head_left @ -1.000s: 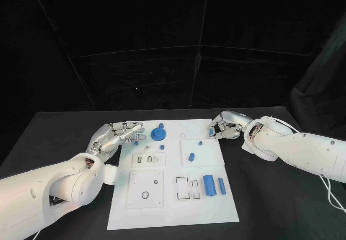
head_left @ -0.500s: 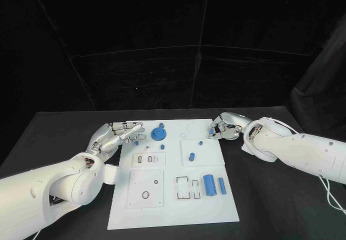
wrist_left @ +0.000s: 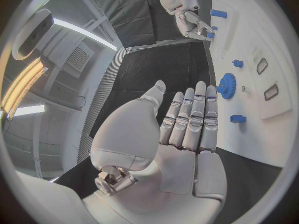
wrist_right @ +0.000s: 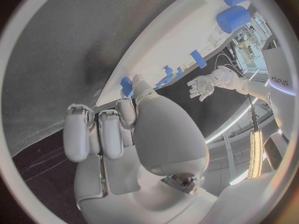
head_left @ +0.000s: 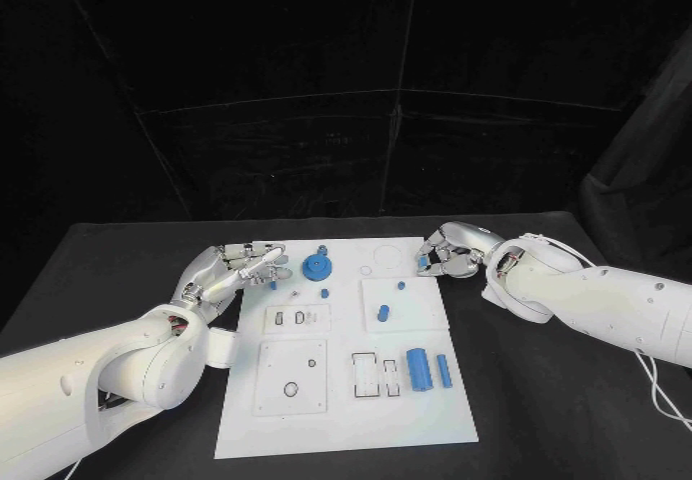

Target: Assemble the parts on the task board

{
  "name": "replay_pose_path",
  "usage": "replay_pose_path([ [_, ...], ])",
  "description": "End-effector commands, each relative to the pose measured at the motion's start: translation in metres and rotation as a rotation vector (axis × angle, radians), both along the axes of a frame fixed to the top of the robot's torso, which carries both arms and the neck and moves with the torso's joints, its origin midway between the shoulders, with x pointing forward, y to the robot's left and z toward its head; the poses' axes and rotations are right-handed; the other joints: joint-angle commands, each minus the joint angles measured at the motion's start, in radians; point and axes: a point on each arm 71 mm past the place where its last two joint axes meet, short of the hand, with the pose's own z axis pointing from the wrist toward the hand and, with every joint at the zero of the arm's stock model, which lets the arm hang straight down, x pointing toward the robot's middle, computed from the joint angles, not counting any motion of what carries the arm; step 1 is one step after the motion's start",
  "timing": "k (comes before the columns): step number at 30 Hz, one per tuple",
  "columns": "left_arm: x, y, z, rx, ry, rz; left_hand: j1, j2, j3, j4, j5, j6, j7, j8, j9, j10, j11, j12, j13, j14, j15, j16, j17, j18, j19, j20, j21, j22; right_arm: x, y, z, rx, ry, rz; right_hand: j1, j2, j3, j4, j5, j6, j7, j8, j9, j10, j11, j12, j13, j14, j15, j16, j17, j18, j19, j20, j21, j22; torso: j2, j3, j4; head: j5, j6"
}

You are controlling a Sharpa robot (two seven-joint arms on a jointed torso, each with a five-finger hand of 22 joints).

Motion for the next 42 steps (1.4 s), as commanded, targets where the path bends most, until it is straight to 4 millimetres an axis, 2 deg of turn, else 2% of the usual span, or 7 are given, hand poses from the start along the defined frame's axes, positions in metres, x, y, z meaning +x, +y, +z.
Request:
replay_pose_path([
  [1, 0.000, -0.001, 0.001, -0.002, -0.002, -0.011, -0.001, 0.010, 0.000, -0.008, -0.002, -0.007, 0.008, -0.006, 0.000, -0.008, 0.002, -0.006, -0.001, -0.004, 0.002, -0.006, 0.001, 0.008, 0.002, 0.005, -0.005, 0.001, 0.000, 0.000, 0.006, 0.017, -0.067, -0.007, 0.011, 0.026, 0.016, -0.005, -0.007, 0.019, -0.009, 0.009, 0.005, 0.010, -0.014, 0.007, 0.004, 0.072, -0.010, 0.005, 0.100, -0.010, 0.014, 0.000, 0.009, 0.072, 0.000, -0.0001, 0.0005, 0.000, -0.001],
  [7, 0.000, 0.000, 0.001, -0.001, -0.002, -0.010, -0.001, 0.010, 0.000, -0.008, -0.002, -0.007, 0.008, -0.006, 0.000, -0.008, 0.002, -0.006, -0.001, -0.004, 0.002, -0.006, 0.001, 0.008, 0.002, 0.005, -0.005, 0.001, -0.004, 0.004, 0.009, 0.040, -0.085, -0.005, 0.002, 0.027, 0.025, -0.004, -0.014, 0.023, -0.010, 0.010, 0.004, 0.010, -0.016, 0.006, 0.003, 0.072, -0.012, 0.006, 0.103, -0.014, 0.027, -0.002, 0.018, 0.091, -0.002, -0.0006, 0.0006, 0.003, -0.001],
  [14, -0.001, -0.001, 0.001, -0.002, -0.002, -0.012, -0.001, 0.010, 0.000, -0.008, -0.002, -0.007, 0.008, -0.006, 0.000, -0.008, 0.002, -0.006, -0.001, -0.004, 0.002, -0.006, 0.001, 0.008, 0.002, 0.005, -0.005, 0.001, -0.018, 0.020, 0.016, 0.125, -0.034, -0.037, -0.026, 0.017, 0.030, 0.003, -0.013, 0.016, -0.008, 0.002, 0.000, 0.008, -0.014, -0.005, -0.006, 0.071, -0.011, 0.002, 0.097, -0.015, 0.030, -0.003, 0.020, 0.095, -0.006, -0.0063, 0.0007, 0.005, 0.005],
  [21, -0.001, -0.001, 0.001, -0.005, 0.006, -0.009, -0.002, 0.010, 0.000, -0.009, -0.002, -0.007, 0.008, -0.006, 0.000, -0.008, 0.002, -0.006, -0.001, -0.003, 0.002, -0.006, 0.001, 0.008, 0.003, 0.005, -0.005, 0.001, -0.032, 0.067, 0.025, 0.144, -0.015, 0.004, -0.040, 0.022, 0.039, 0.008, -0.025, 0.014, -0.007, -0.001, -0.002, 0.003, -0.014, -0.019, -0.018, 0.069, -0.011, -0.002, 0.091, -0.015, 0.031, -0.003, 0.020, 0.095, -0.014, -0.0110, 0.0000, 0.020, -0.002],
  [27, -0.001, 0.001, 0.000, -0.038, 0.046, 0.015, -0.002, 0.011, 0.000, -0.009, -0.002, -0.007, 0.007, -0.006, 0.000, -0.008, 0.002, -0.006, -0.001, -0.003, 0.002, -0.006, 0.001, 0.008, 0.003, 0.005, -0.005, 0.001, -0.042, 0.117, 0.029, 0.125, -0.019, 0.075, -0.040, 0.024, 0.044, 0.007, -0.024, 0.013, -0.007, -0.003, -0.002, 0.000, -0.014, -0.026, -0.023, 0.068, -0.011, -0.004, 0.087, -0.015, 0.031, -0.003, 0.020, 0.096, -0.019, -0.0172, 0.0038, 0.038, -0.014],
  [35, -0.001, 0.002, 0.002, -0.047, 0.053, 0.023, 0.000, 0.011, 0.001, -0.012, -0.002, -0.007, 0.007, -0.006, 0.000, -0.007, 0.002, -0.006, -0.001, -0.003, 0.002, -0.007, 0.001, 0.008, 0.003, 0.005, -0.006, 0.001, -0.045, 0.167, 0.026, 0.069, -0.016, 0.146, -0.046, 0.020, 0.050, 0.006, -0.016, 0.010, -0.006, -0.007, -0.004, -0.010, -0.013, -0.047, -0.041, 0.066, -0.010, -0.009, 0.081, -0.015, 0.029, -0.002, 0.019, 0.094, -0.022, -0.0245, 0.0050, 0.036, -0.024],
  [42, -0.001, 0.003, 0.004, -0.048, 0.051, 0.026, 0.008, 0.008, 0.006, -0.024, -0.001, -0.007, 0.006, -0.007, 0.000, -0.007, 0.001, -0.006, -0.001, -0.001, 0.001, -0.008, 0.002, 0.008, 0.005, 0.005, -0.007, 0.001, -0.050, 0.189, 0.011, 0.017, 0.021, 0.168, -0.048, 0.018, 0.058, 0.004, -0.009, 0.006, -0.004, -0.011, -0.005, -0.016, -0.012, -0.060, -0.051, 0.065, -0.010, -0.011, 0.078, -0.015, 0.029, -0.002, 0.018, 0.093, -0.023, -0.0230, 0.0037, 0.047, -0.029],
])
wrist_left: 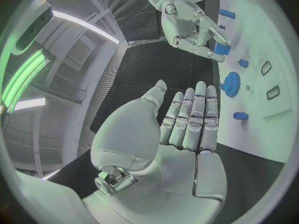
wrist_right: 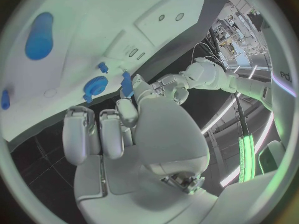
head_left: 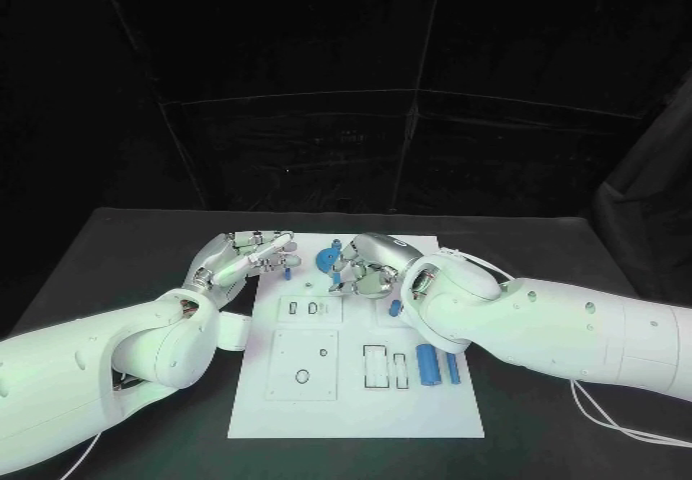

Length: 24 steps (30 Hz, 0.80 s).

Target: Assemble the parts on the task board

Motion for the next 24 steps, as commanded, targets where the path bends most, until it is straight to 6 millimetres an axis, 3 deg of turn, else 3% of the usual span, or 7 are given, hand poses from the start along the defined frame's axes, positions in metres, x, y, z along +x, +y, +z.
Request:
replay_pose_path([
  [1, 0.000, 0.000, 0.002, -0.010, 0.006, 0.003, 0.003, 0.004, 0.001, -0.006, -0.001, -0.007, 0.006, -0.006, 0.000, -0.007, 0.001, -0.006, -0.001, -0.001, 0.001, -0.004, 0.001, 0.008, 0.005, 0.005, -0.007, 0.001, 0.000, 0.005, -0.006, -0.076, 0.001, -0.014, -0.012, 0.001, 0.007, -0.002, 0.007, 0.002, -0.006, -0.003, 0.000, -0.006, -0.001, -0.006, -0.002, 0.065, -0.003, -0.003, 0.078, -0.015, 0.006, 0.000, 0.003, 0.093, 0.000, 0.0014, -0.0010, 0.006, -0.002],
  [14, 0.000, 0.000, 0.004, -0.012, 0.001, 0.005, 0.003, 0.004, 0.001, -0.006, -0.001, -0.007, 0.006, -0.006, 0.000, -0.007, 0.001, -0.006, -0.001, -0.001, 0.001, -0.004, 0.001, 0.008, 0.005, 0.005, -0.007, 0.001, -0.007, 0.027, -0.025, -0.119, 0.003, 0.022, -0.012, -0.001, 0.014, -0.006, 0.015, 0.003, -0.005, -0.004, 0.000, -0.006, -0.001, -0.008, -0.003, 0.066, -0.002, -0.003, 0.079, -0.015, 0.006, 0.000, 0.003, 0.094, 0.001, 0.0023, 0.0001, 0.014, -0.010],
  [24, 0.000, 0.000, 0.004, -0.013, 0.001, 0.003, 0.004, 0.005, 0.003, -0.008, -0.002, -0.006, 0.006, -0.006, 0.000, -0.007, 0.001, -0.006, -0.001, -0.001, 0.001, -0.005, 0.001, 0.008, 0.005, 0.005, -0.007, 0.001, -0.009, 0.033, -0.030, -0.129, 0.001, 0.034, -0.015, -0.005, 0.015, -0.006, 0.017, 0.003, -0.005, -0.005, 0.000, -0.006, 0.000, -0.009, -0.003, 0.066, -0.002, -0.003, 0.080, -0.015, 0.007, 0.000, 0.004, 0.095, 0.000, 0.0031, -0.0005, 0.018, -0.018],
])
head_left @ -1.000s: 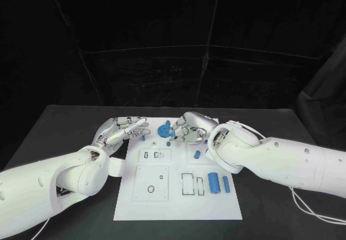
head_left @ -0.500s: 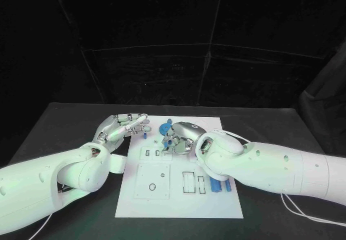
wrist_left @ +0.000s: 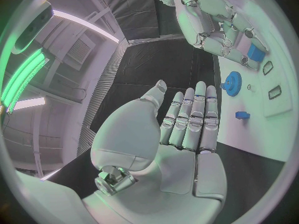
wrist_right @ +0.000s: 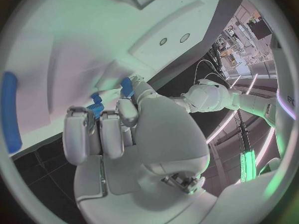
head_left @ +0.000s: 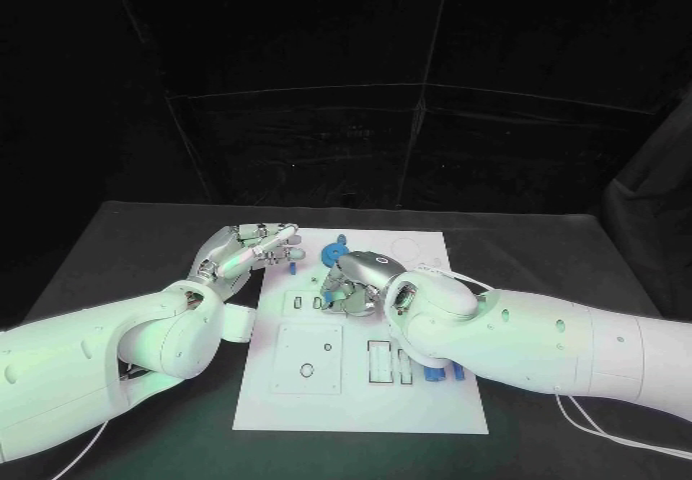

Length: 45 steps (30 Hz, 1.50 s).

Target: Assemble the parts on the task board

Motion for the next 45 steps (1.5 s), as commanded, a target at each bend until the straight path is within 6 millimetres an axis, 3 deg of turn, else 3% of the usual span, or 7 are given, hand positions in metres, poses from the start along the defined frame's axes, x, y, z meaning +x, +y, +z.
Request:
replay_pose_path([
  [1, 0.0000, -0.0010, 0.0014, -0.005, -0.003, -0.004, 0.004, 0.004, 0.000, -0.005, -0.002, -0.006, 0.006, -0.003, 0.000, -0.007, 0.001, -0.006, -0.001, -0.001, 0.001, -0.005, 0.001, 0.008, 0.005, 0.005, -0.003, 0.001, -0.0003, 0.0014, 0.0002, -0.020, -0.015, 0.009, -0.007, 0.003, 0.006, -0.002, 0.005, 0.005, -0.002, 0.007, 0.001, -0.005, -0.001, -0.004, 0.001, 0.066, -0.002, -0.002, 0.080, -0.015, 0.007, 0.000, 0.004, 0.095, 0.000, 0.0001, -0.0006, 0.001, -0.004],
  [7, 0.0003, -0.0016, 0.0013, -0.005, -0.003, -0.005, 0.004, 0.004, 0.000, -0.005, -0.002, -0.006, 0.006, -0.003, 0.000, -0.007, 0.001, -0.006, -0.001, -0.001, 0.001, -0.005, 0.001, 0.008, 0.005, 0.005, -0.003, 0.001, -0.0007, 0.0038, -0.0014, -0.026, -0.009, 0.016, -0.008, 0.002, 0.006, -0.002, 0.005, 0.005, -0.002, 0.007, 0.001, -0.005, -0.001, -0.004, 0.001, 0.066, -0.002, -0.001, 0.081, -0.015, 0.006, 0.001, 0.003, 0.094, 0.000, 0.0002, -0.0001, 0.002, -0.005],
  [18, 0.0006, -0.0014, 0.0011, -0.005, -0.002, -0.005, 0.004, 0.004, 0.000, -0.005, -0.002, -0.006, 0.006, -0.003, 0.000, -0.007, 0.001, -0.006, -0.001, -0.001, 0.001, -0.005, 0.001, 0.008, 0.005, 0.005, -0.003, 0.001, 0.0002, 0.0041, -0.0045, -0.042, 0.004, 0.018, -0.029, -0.023, 0.012, -0.003, 0.004, -0.031, 0.013, -0.017, -0.004, -0.033, 0.010, -0.055, -0.043, 0.065, 0.006, -0.005, 0.077, -0.014, 0.003, 0.006, 0.001, 0.090, 0.000, 0.0003, -0.0007, 0.005, -0.011],
  [45, 0.0014, -0.0013, 0.0006, -0.004, 0.000, -0.005, 0.004, 0.004, 0.000, -0.005, -0.002, -0.006, 0.006, -0.003, 0.000, -0.007, 0.001, -0.006, -0.001, -0.001, 0.001, -0.005, 0.001, 0.008, 0.005, 0.005, -0.003, 0.001, 0.0006, 0.0023, -0.0072, -0.051, 0.012, 0.010, -0.053, -0.054, 0.018, -0.002, -0.002, -0.067, 0.025, -0.035, -0.005, -0.061, 0.021, -0.106, -0.089, 0.064, 0.016, -0.009, 0.073, -0.012, -0.004, 0.016, -0.005, 0.081, -0.001, 0.0006, -0.0004, 0.005, -0.019],
])
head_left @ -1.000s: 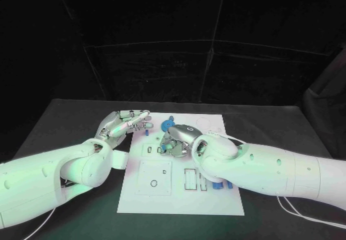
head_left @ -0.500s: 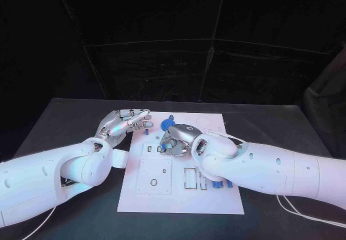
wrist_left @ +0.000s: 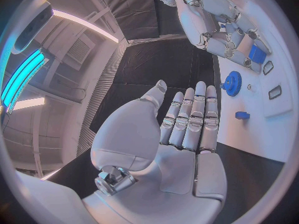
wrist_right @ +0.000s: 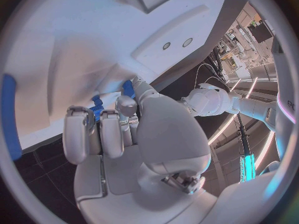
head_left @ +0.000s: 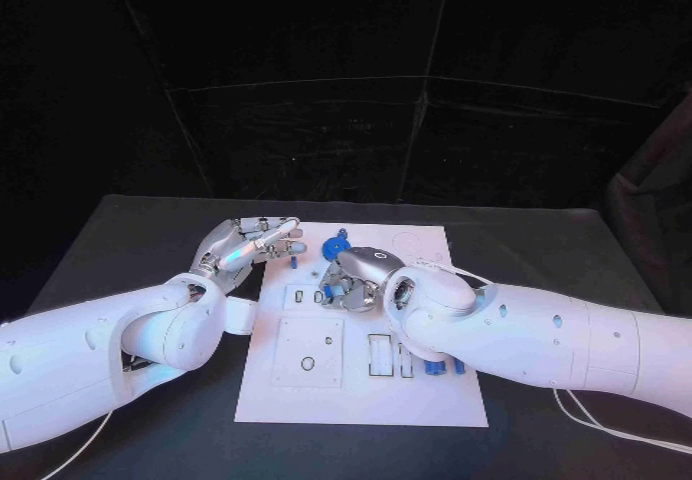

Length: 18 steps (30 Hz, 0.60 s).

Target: Assemble the parts on the task board

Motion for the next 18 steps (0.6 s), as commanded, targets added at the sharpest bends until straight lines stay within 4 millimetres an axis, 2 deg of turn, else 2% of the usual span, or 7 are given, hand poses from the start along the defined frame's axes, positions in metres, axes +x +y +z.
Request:
replay_pose_path([
  [1, 0.0002, -0.0010, 0.0012, -0.004, -0.002, -0.007, 0.004, 0.004, 0.000, -0.005, -0.002, -0.006, 0.006, -0.003, 0.000, -0.007, 0.001, -0.006, -0.001, -0.001, 0.001, -0.005, 0.002, 0.008, 0.005, 0.005, -0.003, 0.001, -0.0009, -0.0008, -0.0038, -0.022, 0.016, -0.001, -0.010, -0.010, 0.004, 0.001, -0.003, -0.010, 0.000, -0.004, 0.001, -0.007, 0.003, -0.007, -0.002, 0.064, 0.009, -0.004, 0.073, -0.012, -0.001, 0.006, -0.005, 0.081, 0.000, 0.0001, 0.0000, 0.001, -0.001],
  [5, 0.0003, -0.0009, 0.0011, -0.004, -0.002, -0.007, 0.004, 0.004, 0.000, -0.005, -0.002, -0.006, 0.006, -0.003, 0.000, -0.007, 0.001, -0.006, -0.001, -0.001, 0.001, -0.005, 0.002, 0.008, 0.005, 0.005, -0.003, 0.001, -0.0012, -0.0007, -0.0035, -0.019, 0.013, -0.002, -0.020, -0.020, -0.001, 0.004, 0.000, -0.014, 0.000, -0.004, 0.002, -0.007, 0.004, -0.008, -0.005, 0.064, 0.010, -0.004, 0.073, -0.012, -0.001, 0.007, -0.005, 0.081, 0.000, 0.0005, -0.0005, 0.001, -0.002],
  [9, 0.0004, -0.0008, 0.0010, -0.004, -0.001, -0.007, 0.004, 0.004, 0.000, -0.005, -0.002, -0.006, 0.006, -0.003, 0.000, -0.007, 0.001, -0.006, -0.001, -0.001, 0.001, -0.005, 0.002, 0.008, 0.005, 0.005, -0.003, 0.001, -0.0014, -0.0007, -0.0028, -0.010, 0.006, -0.005, -0.043, -0.041, -0.021, 0.012, 0.011, -0.031, 0.001, -0.007, 0.001, -0.008, 0.006, -0.010, -0.008, 0.064, 0.012, -0.005, 0.072, -0.011, -0.002, 0.009, -0.006, 0.080, 0.000, 0.0005, -0.0005, 0.000, -0.002],
  [18, 0.0007, -0.0007, 0.0007, -0.004, 0.001, -0.009, 0.003, 0.005, 0.000, -0.007, -0.002, -0.006, 0.006, -0.003, 0.000, -0.006, 0.001, -0.006, -0.001, 0.000, 0.001, -0.006, 0.002, 0.008, 0.006, 0.004, -0.004, 0.001, -0.0020, -0.0002, 0.0041, 0.068, -0.054, -0.012, -0.076, -0.076, -0.089, 0.045, -0.006, -0.120, 0.019, -0.009, 0.001, -0.027, 0.023, -0.024, -0.025, 0.061, 0.025, -0.013, 0.063, -0.009, -0.010, 0.020, -0.013, 0.069, 0.000, 0.0009, 0.0000, -0.001, -0.003],
])
